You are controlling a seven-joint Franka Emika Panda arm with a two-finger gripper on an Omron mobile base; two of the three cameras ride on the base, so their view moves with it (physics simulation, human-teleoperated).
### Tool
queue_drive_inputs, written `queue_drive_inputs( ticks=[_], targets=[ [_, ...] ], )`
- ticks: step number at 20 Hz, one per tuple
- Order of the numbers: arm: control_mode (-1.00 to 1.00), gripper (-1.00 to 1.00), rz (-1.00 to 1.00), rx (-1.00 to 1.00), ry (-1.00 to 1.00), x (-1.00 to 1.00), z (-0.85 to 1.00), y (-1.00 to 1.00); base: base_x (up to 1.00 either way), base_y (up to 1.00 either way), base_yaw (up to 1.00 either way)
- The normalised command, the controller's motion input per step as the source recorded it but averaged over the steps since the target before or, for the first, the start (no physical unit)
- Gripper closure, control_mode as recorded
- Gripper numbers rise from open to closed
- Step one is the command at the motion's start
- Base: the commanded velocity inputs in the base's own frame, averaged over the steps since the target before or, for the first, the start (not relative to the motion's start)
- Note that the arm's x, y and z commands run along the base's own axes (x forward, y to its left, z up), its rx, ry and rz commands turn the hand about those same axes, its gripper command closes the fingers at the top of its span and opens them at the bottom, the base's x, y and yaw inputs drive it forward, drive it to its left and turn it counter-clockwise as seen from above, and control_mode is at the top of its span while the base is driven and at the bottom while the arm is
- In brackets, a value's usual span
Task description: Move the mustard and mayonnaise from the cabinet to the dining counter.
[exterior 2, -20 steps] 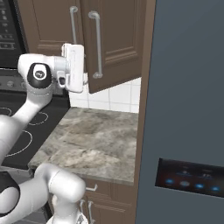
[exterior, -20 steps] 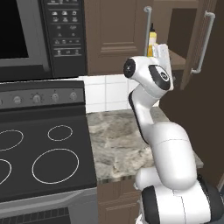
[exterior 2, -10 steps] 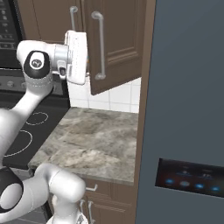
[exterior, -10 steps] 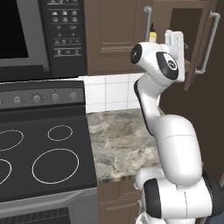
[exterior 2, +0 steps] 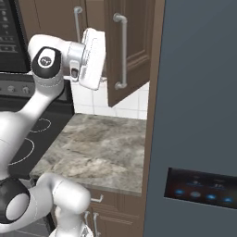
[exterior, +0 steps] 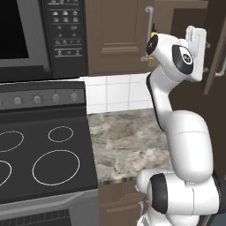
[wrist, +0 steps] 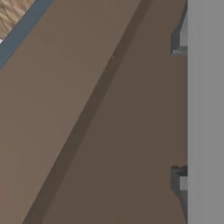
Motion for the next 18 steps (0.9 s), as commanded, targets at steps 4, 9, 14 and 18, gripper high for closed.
queue_drive_inputs(
  ticks=[4,9,14,18],
  targets=[
    [-1.0,-1.0,-0.21,0.03,-0.04,-0.01,-0.01,-0.26,0.0,0.0,0.0],
    [-1.0,-1.0,-0.19,0.07,0.0,-0.05,0.0,-0.38,0.0,0.0,0.0],
    [-1.0,-1.0,-0.17,0.09,0.0,-0.2,0.0,-0.45,0.0,0.0,0.0],
    [-1.0,-1.0,-0.14,0.09,0.0,-0.11,-0.03,-0.38,0.0,0.0,0.0]
  ],
)
